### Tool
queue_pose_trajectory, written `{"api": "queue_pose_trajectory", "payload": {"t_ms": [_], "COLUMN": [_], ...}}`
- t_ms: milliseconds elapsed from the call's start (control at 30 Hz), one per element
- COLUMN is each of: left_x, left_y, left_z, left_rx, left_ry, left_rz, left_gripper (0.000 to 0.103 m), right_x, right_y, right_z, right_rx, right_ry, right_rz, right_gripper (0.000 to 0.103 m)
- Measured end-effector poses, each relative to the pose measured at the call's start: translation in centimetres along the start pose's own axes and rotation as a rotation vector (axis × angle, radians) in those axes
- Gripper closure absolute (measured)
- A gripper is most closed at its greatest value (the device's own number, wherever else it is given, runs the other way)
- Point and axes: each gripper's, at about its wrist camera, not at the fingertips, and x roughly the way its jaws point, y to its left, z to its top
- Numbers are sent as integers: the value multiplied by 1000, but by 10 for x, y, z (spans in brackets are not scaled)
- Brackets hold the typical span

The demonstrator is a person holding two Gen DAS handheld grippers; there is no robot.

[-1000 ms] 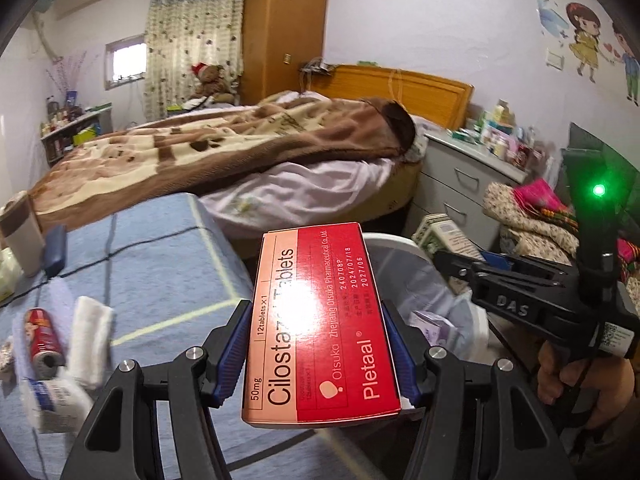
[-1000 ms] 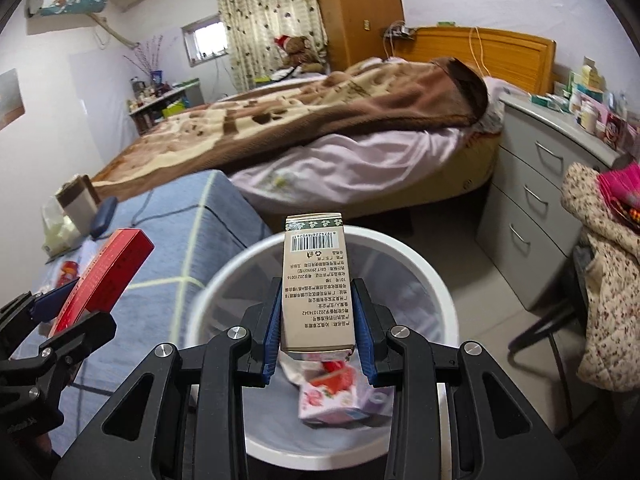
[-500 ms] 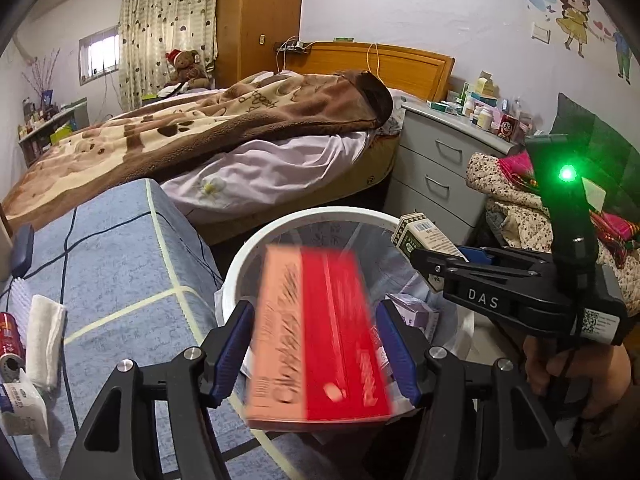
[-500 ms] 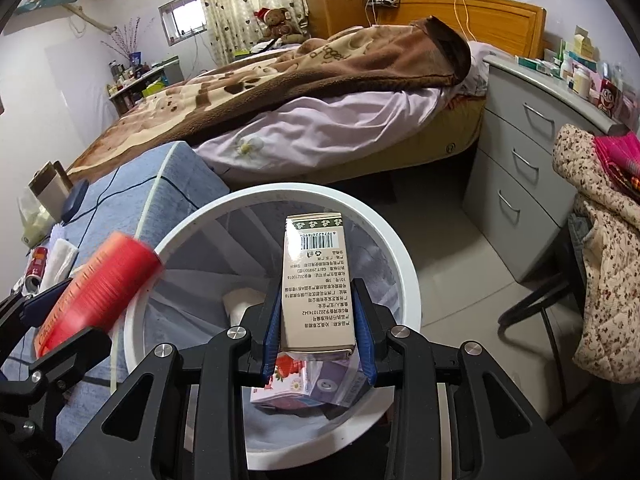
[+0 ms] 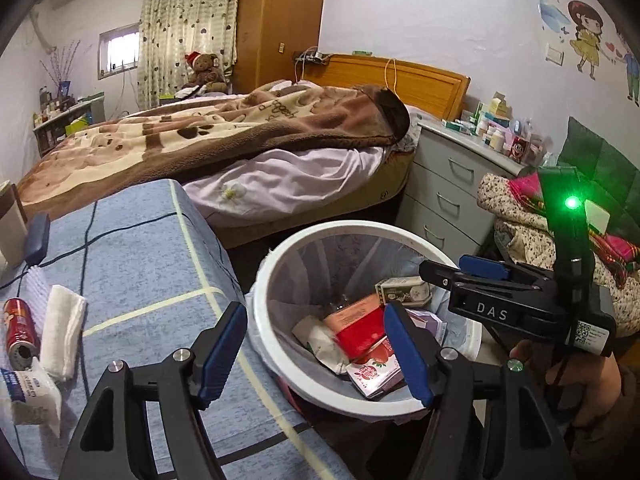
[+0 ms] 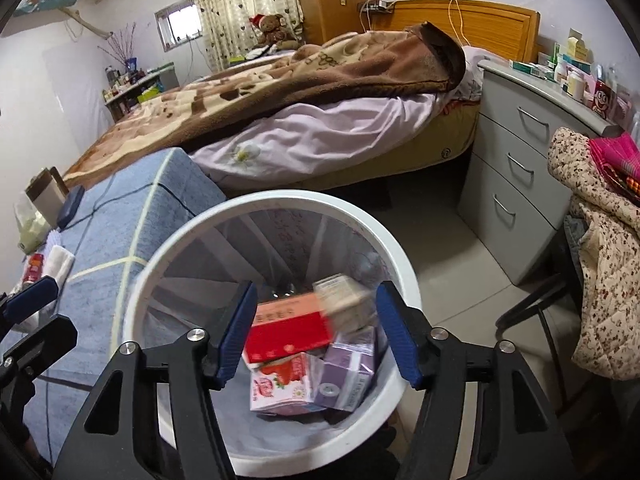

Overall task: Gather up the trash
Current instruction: 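Move both open tools back over the remaining trash on the bed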

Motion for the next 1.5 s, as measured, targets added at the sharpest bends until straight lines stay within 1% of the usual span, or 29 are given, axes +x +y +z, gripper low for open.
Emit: {"api": "queue_pose_trajectory", "payload": {"t_ms": [300, 533, 667, 733, 900, 1000, 1133, 1333, 1500], "left_x": [-31, -65, -83, -92, -111, -120, -132, -145, -150], "left_y": [35, 69, 90, 103, 134, 148, 167, 190, 205], "left_z": [-6, -14, -19, -24, -38, -45, -55, -69, -78], "left_rx": [-58, -95, -128, -146, -202, -229, -258, -282, -320], "left_ry": [-41, -97, -120, -128, -137, -140, -142, -131, -126], "left_rz": [61, 157, 195, 238, 305, 335, 378, 424, 421], "left_gripper": [32, 32, 31, 31, 31, 31, 31, 31, 31], "right_x": [-9, -10, -10, -8, -5, -2, 2, 8, 16], "right_y": [23, 50, 69, 80, 107, 122, 143, 170, 190], "right_z": [3, 3, 3, 3, 4, 5, 4, 5, 3], "right_rx": [-21, -53, -74, -85, -121, -138, -166, -199, -220], "right_ry": [-50, -68, -77, -80, -90, -86, -83, -60, -33], "right_rz": [48, 103, 137, 161, 207, 241, 280, 342, 372], "right_gripper": [40, 40, 40, 40, 39, 34, 34, 34, 34]}}
